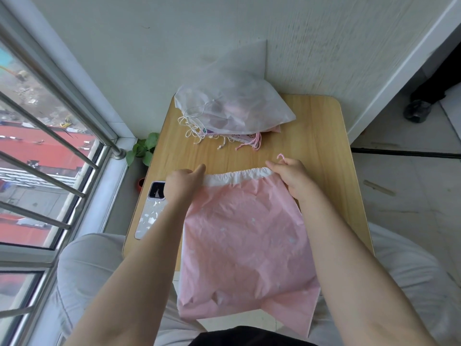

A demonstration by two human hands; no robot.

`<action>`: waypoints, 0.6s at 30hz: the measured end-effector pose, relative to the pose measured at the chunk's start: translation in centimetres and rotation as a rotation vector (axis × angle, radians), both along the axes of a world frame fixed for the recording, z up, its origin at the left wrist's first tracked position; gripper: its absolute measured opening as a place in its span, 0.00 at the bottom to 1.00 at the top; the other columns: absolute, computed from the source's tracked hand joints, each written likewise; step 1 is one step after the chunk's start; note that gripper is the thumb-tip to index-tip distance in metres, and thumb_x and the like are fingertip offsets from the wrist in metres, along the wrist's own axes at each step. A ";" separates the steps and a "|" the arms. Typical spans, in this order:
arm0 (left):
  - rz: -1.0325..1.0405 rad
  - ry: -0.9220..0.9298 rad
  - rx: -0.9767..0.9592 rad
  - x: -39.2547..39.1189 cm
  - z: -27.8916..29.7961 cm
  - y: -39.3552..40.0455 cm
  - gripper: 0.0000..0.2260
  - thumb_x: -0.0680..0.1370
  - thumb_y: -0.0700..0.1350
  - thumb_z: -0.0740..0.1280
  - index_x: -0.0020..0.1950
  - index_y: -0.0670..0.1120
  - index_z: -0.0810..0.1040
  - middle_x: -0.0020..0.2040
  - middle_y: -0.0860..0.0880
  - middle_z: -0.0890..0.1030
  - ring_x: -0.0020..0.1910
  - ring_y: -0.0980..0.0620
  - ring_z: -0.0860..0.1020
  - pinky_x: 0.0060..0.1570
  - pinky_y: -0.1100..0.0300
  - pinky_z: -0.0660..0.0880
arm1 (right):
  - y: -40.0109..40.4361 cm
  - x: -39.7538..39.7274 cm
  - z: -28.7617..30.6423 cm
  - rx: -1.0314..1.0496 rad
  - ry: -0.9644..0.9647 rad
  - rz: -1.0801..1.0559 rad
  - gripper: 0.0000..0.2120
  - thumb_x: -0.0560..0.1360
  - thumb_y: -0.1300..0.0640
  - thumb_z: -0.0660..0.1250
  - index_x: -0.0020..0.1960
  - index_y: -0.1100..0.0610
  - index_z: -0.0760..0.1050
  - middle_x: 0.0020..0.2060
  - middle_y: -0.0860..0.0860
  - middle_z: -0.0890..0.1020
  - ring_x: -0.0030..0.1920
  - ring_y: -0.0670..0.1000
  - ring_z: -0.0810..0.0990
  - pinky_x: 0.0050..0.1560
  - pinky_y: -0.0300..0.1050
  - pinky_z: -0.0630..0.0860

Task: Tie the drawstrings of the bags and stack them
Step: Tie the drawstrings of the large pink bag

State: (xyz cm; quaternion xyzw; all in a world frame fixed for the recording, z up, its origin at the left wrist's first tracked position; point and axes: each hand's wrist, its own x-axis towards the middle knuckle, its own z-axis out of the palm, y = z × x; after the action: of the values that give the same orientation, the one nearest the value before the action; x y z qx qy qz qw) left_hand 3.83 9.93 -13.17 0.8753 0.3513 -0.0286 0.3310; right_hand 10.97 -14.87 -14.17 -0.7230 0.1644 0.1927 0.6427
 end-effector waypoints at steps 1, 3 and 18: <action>-0.019 0.020 0.045 -0.1 0.1 0.1 0.22 0.74 0.57 0.63 0.26 0.47 0.61 0.26 0.50 0.61 0.27 0.50 0.61 0.28 0.61 0.55 | -0.1 0.0 0.1 -0.028 -0.019 -0.054 0.23 0.73 0.58 0.73 0.32 0.51 0.60 0.41 0.43 0.76 0.41 0.46 0.75 0.46 0.42 0.70; -0.030 0.052 0.138 -0.2 0.3 0.6 0.18 0.74 0.53 0.64 0.27 0.46 0.67 0.25 0.50 0.64 0.25 0.49 0.63 0.27 0.63 0.57 | -0.8 0.0 0.1 -0.196 -0.089 -0.177 0.21 0.74 0.59 0.70 0.34 0.49 0.59 0.54 0.43 0.77 0.49 0.46 0.78 0.48 0.38 0.70; 0.488 -0.430 -1.517 0.9 2.4 0.7 0.12 0.80 0.42 0.63 0.36 0.44 0.70 0.39 0.46 0.82 0.40 0.50 0.82 0.24 0.67 0.70 | -0.6 0.2 1.5 0.645 0.090 -0.369 0.04 0.83 0.58 0.60 0.48 0.55 0.69 0.36 0.48 0.83 0.42 0.46 0.84 0.24 0.31 0.62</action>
State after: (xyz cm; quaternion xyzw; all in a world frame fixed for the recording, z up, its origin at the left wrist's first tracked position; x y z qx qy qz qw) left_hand 4.76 10.59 -10.77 0.2994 0.3459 -0.0172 0.8890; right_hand 11.21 -15.47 -12.63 -0.4325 0.2508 0.1469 0.8535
